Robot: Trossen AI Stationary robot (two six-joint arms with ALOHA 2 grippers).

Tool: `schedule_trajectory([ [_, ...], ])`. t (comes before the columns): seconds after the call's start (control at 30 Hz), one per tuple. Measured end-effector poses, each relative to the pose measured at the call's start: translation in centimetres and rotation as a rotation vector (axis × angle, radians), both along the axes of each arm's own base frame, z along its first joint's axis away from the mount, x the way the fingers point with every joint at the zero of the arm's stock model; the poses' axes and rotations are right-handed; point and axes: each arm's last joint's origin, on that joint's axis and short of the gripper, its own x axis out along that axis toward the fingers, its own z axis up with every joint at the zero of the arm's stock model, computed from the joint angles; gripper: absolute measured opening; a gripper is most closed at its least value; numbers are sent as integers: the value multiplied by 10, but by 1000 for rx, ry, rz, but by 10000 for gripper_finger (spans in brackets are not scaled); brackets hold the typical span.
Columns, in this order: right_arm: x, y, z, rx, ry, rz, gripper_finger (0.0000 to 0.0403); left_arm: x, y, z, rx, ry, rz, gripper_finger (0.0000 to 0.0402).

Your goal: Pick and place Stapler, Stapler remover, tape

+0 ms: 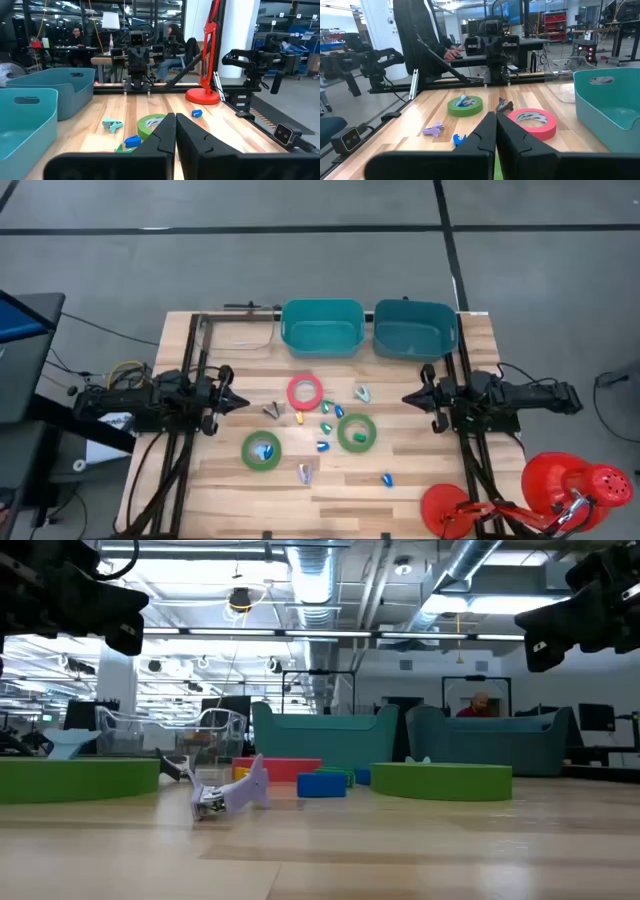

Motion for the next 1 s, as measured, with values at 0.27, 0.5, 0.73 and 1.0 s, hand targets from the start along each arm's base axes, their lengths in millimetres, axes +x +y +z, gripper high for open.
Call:
schedule_trajectory([
  [0.27, 0, 0, 0, 0, 0, -1, 0, 0, 0, 0, 0, 0, 0, 4],
  [0.5, 0, 0, 0, 0, 0, 0, 0, 0, 0, 0, 0, 0, 0, 4],
  [0.73, 0, 0, 0, 0, 0, 0, 0, 0, 0, 0, 0, 0, 0, 4],
  [1.0, 0, 0, 0, 0, 0, 0, 0, 0, 0, 0, 0, 0, 0, 4],
])
